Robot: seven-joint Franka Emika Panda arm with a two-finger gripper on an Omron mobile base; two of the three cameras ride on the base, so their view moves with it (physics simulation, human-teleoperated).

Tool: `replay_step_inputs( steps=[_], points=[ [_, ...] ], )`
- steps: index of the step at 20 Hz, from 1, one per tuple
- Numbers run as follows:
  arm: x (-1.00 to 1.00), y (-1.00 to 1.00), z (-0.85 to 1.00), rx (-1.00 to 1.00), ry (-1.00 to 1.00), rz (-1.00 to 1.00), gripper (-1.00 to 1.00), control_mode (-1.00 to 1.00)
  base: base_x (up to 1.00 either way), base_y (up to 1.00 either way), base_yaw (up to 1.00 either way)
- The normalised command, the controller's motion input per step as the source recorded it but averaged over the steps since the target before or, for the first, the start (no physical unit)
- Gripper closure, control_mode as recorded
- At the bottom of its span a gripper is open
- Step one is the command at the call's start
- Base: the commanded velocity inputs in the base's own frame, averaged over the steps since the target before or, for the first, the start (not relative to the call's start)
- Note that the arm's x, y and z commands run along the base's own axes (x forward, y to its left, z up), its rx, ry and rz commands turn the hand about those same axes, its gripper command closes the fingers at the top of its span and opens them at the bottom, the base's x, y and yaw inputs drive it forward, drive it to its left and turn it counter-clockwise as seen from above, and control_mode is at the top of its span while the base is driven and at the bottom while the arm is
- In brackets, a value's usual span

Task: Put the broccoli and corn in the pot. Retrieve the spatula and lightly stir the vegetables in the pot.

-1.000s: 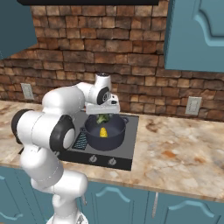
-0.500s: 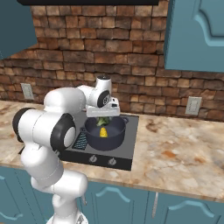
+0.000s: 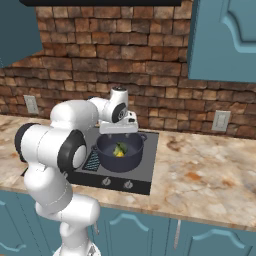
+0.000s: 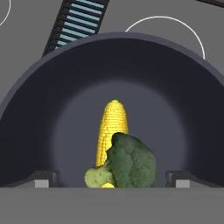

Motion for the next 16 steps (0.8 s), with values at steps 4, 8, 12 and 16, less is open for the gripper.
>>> replay_step_inputs(
  steps=[4, 8, 12, 16],
  points=[
    [-0.74, 0.0, 0.56, 0.0, -0.08, 0.0, -1.0, -1.0, 0.0, 0.0, 0.0],
    [-1.0, 0.08, 0.48, 0.0, -0.01, 0.0, -1.0, -1.0, 0.0, 0.0, 0.0],
    [-1.0, 0.42, 0.22, -0.03, 0.03, 0.05, -1.0, -1.0, 0.0, 0.0, 0.0],
    [-1.0, 0.5, 0.1, -0.08, 0.01, 0.07, -1.0, -1.0, 0.0, 0.0, 0.0]
  ],
)
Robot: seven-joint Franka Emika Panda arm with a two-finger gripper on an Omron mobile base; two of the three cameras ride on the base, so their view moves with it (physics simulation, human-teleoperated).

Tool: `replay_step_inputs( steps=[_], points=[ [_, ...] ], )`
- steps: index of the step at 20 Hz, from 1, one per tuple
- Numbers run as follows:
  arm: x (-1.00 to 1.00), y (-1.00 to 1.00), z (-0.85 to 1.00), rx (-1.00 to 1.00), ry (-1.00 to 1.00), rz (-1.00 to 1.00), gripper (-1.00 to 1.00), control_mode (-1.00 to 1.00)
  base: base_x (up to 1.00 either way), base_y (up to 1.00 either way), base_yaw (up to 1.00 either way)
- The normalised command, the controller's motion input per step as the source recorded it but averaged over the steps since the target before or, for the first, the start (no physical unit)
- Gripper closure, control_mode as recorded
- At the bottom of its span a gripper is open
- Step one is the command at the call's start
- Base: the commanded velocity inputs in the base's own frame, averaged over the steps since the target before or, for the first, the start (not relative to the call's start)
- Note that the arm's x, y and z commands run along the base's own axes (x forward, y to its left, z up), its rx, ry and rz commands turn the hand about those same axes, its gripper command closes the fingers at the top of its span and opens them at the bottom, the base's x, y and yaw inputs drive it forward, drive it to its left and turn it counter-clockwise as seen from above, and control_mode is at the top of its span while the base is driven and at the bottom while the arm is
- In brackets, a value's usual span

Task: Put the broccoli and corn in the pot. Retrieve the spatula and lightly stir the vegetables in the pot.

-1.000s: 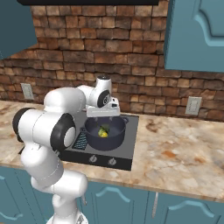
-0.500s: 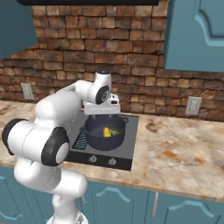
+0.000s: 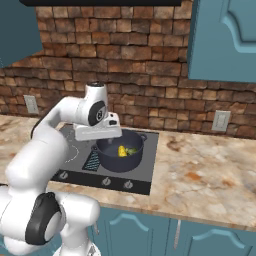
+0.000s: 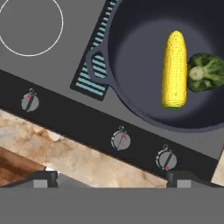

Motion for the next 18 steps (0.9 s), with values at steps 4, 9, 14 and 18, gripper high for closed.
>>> replay_step_inputs(
  steps=[4, 9, 14, 18],
  points=[
    [-0.48, 0.08, 0.02, -0.01, -0.05, 0.0, -1.0, -1.0, 0.0, 0.0, 0.0],
    [0.0, 0.0, 0.0, 0.0, 0.0, 0.0, -1.0, -1.0, 0.0, 0.0, 0.0],
    [0.0, 0.0, 0.0, 0.0, 0.0, 0.0, -1.0, 1.0, -0.42, 0.48, 0.0],
    [0.0, 0.0, 0.0, 0.0, 0.0, 0.0, -1.0, 1.0, -0.71, 1.0, 0.0]
  ],
)
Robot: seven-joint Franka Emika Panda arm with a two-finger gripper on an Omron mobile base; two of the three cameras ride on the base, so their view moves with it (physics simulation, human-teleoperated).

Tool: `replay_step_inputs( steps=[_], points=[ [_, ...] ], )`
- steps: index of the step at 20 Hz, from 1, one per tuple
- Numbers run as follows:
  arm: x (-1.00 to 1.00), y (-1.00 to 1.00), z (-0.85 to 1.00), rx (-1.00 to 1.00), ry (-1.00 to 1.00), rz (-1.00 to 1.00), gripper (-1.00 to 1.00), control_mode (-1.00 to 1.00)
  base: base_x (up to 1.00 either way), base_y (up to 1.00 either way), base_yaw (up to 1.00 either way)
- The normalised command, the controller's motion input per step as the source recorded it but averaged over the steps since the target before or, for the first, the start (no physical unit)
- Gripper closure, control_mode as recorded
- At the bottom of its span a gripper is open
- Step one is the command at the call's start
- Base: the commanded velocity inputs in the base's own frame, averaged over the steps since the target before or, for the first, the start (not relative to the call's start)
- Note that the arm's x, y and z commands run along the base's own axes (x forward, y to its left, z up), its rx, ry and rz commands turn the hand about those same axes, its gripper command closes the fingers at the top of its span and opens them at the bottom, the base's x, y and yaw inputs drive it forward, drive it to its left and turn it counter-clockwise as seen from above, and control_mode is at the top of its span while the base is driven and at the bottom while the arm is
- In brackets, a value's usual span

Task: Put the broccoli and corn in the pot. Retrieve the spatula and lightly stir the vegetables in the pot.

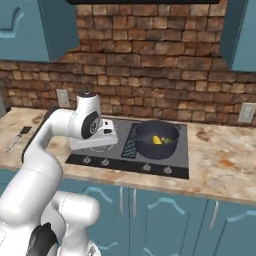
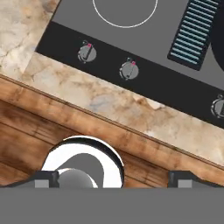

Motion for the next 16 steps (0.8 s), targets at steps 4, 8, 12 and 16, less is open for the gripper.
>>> replay_step_inputs(
  steps=[4, 8, 12, 16],
  points=[
    [0.0, 0.0, 0.0, 0.0, 0.0, 0.0, -1.0, 1.0, -0.18, 1.0, 0.04],
    [0.0, 0.0, 0.0, 0.0, 0.0, 0.0, -1.0, 1.0, 0.23, 1.0, 0.01],
    [0.0, 0.0, 0.0, 0.0, 0.0, 0.0, -1.0, 1.0, 0.59, 1.0, -0.03],
    [0.0, 0.0, 0.0, 0.0, 0.0, 0.0, -1.0, 1.0, 0.73, 0.84, -0.15]
  ],
)
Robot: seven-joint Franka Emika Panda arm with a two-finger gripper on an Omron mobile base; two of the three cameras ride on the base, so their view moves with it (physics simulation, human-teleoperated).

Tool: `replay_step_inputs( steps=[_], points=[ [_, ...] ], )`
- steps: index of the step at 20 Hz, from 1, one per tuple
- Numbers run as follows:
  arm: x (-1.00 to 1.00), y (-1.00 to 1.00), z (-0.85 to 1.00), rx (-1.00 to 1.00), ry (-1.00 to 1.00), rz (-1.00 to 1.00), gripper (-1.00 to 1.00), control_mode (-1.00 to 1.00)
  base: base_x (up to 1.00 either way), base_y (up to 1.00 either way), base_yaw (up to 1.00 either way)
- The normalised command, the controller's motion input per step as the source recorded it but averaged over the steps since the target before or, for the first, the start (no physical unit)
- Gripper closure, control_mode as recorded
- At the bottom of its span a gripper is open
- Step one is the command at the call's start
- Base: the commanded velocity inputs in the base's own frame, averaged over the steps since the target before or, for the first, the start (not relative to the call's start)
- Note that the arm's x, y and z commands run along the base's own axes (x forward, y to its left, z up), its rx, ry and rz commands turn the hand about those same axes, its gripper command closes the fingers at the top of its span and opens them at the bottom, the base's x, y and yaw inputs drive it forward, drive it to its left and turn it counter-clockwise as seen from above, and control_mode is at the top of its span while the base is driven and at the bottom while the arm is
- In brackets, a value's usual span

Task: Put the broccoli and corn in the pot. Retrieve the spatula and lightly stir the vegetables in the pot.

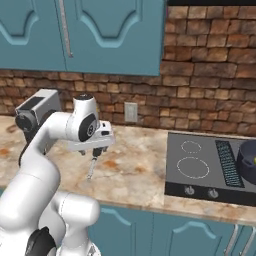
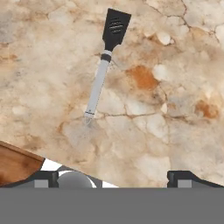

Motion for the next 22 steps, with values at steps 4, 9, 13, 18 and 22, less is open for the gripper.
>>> replay_step_inputs(
  steps=[4, 9, 13, 18, 22],
  points=[
    [0.0, 0.0, 0.0, 0.0, 0.0, 0.0, -1.0, 1.0, 0.0, 0.13, -0.02],
    [0.0, 0.0, 0.0, 0.0, 0.0, 0.0, -1.0, 1.0, 0.0, 0.0, 0.0],
    [0.08, 0.0, 0.0, 0.0, 0.07, 0.0, -1.0, -1.0, 0.04, 0.0, 0.0],
    [0.38, 0.07, -0.34, 0.0, 0.32, -0.13, -1.0, -1.0, 0.0, 0.0, 0.0],
    [0.56, 0.44, -0.69, 0.01, -0.02, -0.16, -1.0, -1.0, 0.0, 0.0, 0.0]
  ],
)
